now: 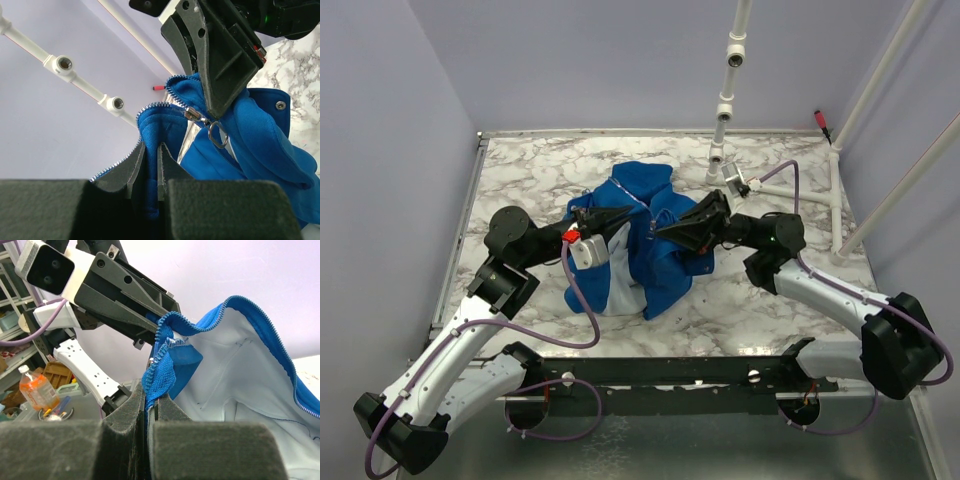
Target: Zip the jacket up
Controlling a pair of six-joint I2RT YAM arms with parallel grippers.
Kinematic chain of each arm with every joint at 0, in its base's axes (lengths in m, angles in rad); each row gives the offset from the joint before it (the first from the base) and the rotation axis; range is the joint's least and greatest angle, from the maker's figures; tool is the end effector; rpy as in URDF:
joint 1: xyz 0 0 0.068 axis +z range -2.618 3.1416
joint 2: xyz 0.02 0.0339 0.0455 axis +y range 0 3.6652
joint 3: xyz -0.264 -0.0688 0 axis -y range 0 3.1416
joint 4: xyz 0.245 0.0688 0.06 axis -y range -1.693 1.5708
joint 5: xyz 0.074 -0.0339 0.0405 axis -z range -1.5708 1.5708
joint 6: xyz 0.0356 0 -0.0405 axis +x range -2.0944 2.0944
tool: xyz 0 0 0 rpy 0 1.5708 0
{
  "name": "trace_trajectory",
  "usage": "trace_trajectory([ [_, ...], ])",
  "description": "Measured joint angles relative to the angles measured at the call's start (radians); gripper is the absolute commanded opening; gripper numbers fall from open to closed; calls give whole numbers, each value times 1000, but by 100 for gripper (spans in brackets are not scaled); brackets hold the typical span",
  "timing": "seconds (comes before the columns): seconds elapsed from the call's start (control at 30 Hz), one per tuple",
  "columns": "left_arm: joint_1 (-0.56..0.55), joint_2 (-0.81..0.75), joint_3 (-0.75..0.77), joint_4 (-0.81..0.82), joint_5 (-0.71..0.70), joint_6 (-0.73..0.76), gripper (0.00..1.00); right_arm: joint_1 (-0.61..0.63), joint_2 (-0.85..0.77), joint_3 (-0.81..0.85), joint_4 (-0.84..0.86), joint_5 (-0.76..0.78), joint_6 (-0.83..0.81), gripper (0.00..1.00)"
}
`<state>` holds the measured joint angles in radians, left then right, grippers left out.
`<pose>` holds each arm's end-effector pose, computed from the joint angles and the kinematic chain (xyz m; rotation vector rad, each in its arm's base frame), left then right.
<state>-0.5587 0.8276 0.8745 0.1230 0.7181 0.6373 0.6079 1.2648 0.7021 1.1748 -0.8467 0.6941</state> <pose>0.1425 -0.1167 0.3964 1.2398 0.7669 -0.4374 0.1978 0.1701 0.3414 -0.8266 1.0410 1.5309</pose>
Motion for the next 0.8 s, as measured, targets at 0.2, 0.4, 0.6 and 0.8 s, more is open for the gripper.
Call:
trace_trajectory([
  [0.2, 0, 0, 3, -30, 17, 0, 0, 0, -11, 1, -51, -13, -33, 1],
  [0.4, 0, 7, 40, -106, 45, 6, 0, 0, -23, 23, -110, -56, -60, 1],
  [0.6, 0, 11, 51, -150, 61, 19, 0, -1, -69, 29, -185, -60, -104, 1],
  [0.8, 0, 11, 53, -186, 75, 41, 0, -1, -74, 39, -211, -60, -113, 1],
])
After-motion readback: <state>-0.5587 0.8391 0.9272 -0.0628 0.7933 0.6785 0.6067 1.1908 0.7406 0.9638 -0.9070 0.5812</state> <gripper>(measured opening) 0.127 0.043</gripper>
